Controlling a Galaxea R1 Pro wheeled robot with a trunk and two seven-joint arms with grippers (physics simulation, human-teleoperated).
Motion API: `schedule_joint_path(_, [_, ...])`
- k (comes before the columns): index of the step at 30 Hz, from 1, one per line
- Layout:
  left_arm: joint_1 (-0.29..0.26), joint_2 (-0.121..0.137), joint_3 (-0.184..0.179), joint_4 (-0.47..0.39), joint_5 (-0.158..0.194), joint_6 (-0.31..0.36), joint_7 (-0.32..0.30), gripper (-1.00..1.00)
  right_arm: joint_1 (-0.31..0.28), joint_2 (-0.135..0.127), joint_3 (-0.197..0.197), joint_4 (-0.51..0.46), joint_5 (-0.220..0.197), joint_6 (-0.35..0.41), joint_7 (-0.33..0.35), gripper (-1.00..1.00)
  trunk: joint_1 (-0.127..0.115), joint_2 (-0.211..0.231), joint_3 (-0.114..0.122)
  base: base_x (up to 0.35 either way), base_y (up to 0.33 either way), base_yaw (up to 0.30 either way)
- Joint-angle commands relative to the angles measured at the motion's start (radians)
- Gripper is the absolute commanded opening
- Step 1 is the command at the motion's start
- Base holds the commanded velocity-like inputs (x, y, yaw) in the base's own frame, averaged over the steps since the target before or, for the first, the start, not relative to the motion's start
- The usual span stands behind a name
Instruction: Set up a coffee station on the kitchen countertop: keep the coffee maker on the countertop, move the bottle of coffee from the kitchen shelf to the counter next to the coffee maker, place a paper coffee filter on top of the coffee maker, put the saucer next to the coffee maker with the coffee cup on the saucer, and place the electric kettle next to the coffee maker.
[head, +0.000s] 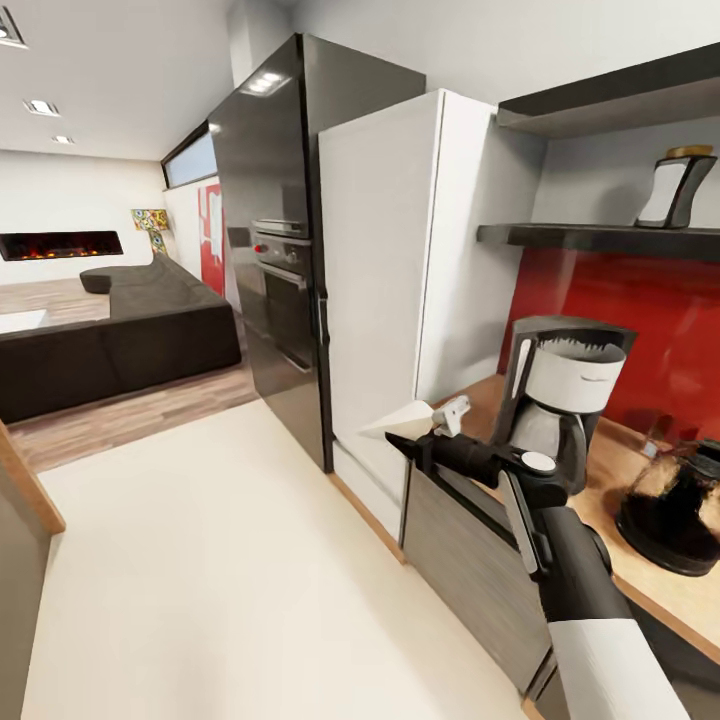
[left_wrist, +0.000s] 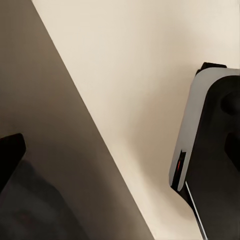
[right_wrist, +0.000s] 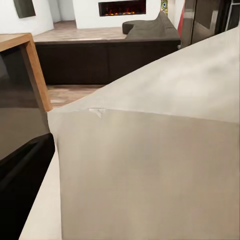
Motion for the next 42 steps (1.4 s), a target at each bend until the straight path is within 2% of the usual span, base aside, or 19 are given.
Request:
schedule_joint_path(1, [-0.001, 0.000, 0.007, 0.001, -0.011, -0.004, 0.003, 1.00, -0.001, 0.001, -0.001, -0.001, 0.008, 0.004, 0.006, -1.00, 0.001, -0.002, -0.002, 0.300, 0.211, 0.000])
schedule_joint_path(17, [-0.001, 0.000, 0.007, 0.001, -0.013, -0.004, 0.003, 1.00, -0.001, 0.001, -0.001, -0.001, 0.008, 0.004, 0.011, -1.00, 0.001, -0.002, 0.006, 0.300, 0.211, -0.222])
schedule_joint_path(23, [-0.001, 0.001, 0.007, 0.002, -0.014, -0.005, 0.004, 1.00, -0.001, 0.001, -0.001, -0.001, 0.008, 0.004, 0.011, -1.00, 0.001, -0.002, 0.009, 0.300, 0.059, -0.255])
schedule_joint_path(34, [-0.001, 0.001, 0.007, 0.003, -0.011, -0.006, 0.005, 1.00, -0.001, 0.001, -0.001, -0.001, 0.008, 0.004, 0.011, -1.00, 0.001, -0.002, 0.015, 0.038, 0.002, -0.255])
schedule_joint_path(42, [-0.001, 0.001, 0.008, 0.002, -0.009, -0.008, 0.005, 1.00, -0.001, 0.001, -0.001, -0.001, 0.008, 0.004, 0.011, -1.00, 0.001, -0.002, 0.019, 0.056, 0.234, -0.255])
